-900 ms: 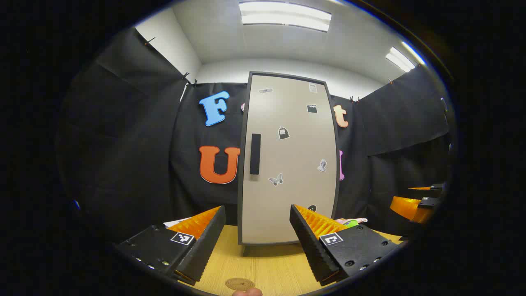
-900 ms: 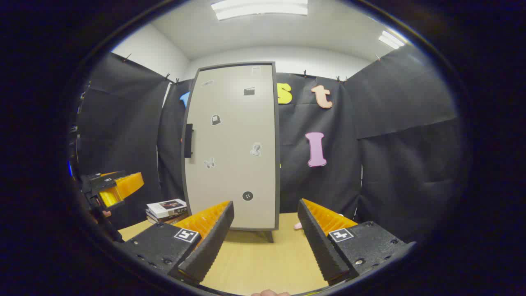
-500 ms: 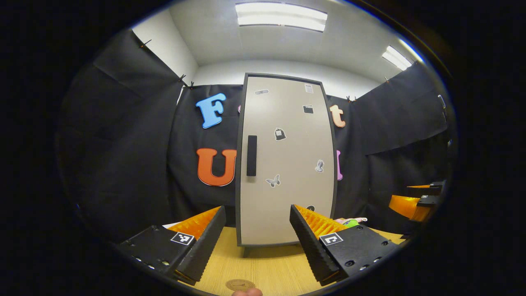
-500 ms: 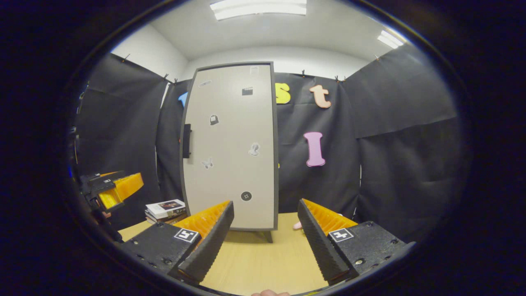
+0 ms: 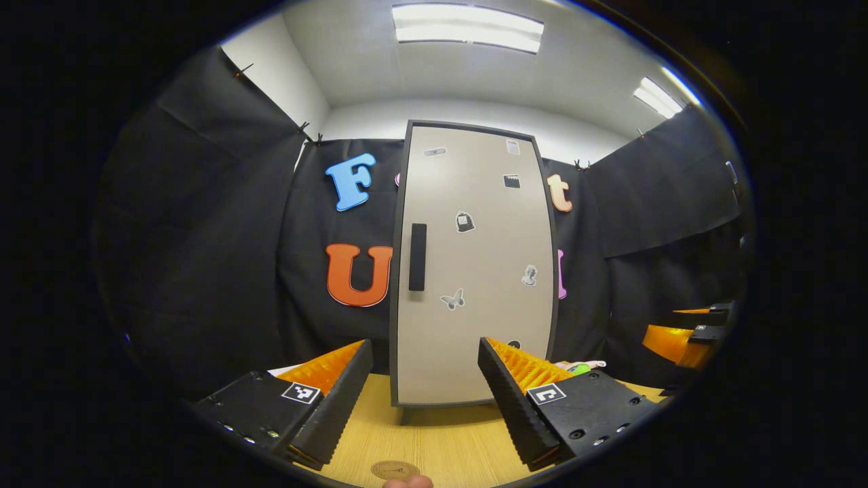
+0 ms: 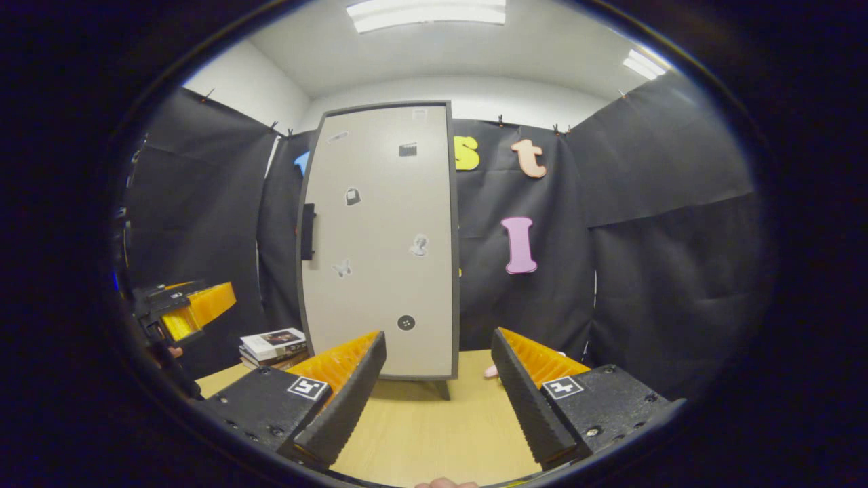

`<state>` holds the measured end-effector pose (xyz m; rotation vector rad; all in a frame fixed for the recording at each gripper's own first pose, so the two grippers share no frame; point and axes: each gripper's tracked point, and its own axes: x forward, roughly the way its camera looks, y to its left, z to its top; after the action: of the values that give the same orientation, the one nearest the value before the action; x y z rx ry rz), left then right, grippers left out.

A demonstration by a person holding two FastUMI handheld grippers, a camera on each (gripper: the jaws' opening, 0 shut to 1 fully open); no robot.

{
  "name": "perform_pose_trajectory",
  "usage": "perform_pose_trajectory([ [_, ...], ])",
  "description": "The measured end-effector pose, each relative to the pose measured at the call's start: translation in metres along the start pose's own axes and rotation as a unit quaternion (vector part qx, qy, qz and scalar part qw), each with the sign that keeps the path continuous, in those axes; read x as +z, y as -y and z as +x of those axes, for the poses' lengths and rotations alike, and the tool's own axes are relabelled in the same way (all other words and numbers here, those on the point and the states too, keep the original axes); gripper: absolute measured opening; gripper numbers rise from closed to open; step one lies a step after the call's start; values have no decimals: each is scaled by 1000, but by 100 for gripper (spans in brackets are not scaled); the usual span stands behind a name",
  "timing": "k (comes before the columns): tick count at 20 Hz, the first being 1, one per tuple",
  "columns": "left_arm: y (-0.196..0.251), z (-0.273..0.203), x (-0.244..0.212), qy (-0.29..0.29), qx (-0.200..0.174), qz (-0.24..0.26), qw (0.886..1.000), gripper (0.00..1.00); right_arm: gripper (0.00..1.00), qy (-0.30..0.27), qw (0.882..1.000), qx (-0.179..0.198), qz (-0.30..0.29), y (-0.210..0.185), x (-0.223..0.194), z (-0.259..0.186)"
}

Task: Open the cabinet door with the right hand, grasp the bottle in the cabinet with the left hand and place it on the coaster, then close the cabinet door with the right hand.

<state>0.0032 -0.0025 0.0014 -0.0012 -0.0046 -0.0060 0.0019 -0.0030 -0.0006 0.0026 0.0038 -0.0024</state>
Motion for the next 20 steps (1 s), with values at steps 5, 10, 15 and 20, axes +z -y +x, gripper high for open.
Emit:
perform_pose_trajectory([
  [5,2,-1,-1,-3,0,-1,1000,95,100,1,1000,10,-1,-6,1,1],
  [10,2,-3,-2,-6,0,3,1000,95,100,3,999,38,-15,-20,9,11],
  [15,-2,-6,-3,-10,3,6,1000,95,100,9,995,95,-25,-49,34,45],
  [20,-11,-14,-2,-13,13,15,1000,95,100,8,984,176,-30,-107,66,93],
])
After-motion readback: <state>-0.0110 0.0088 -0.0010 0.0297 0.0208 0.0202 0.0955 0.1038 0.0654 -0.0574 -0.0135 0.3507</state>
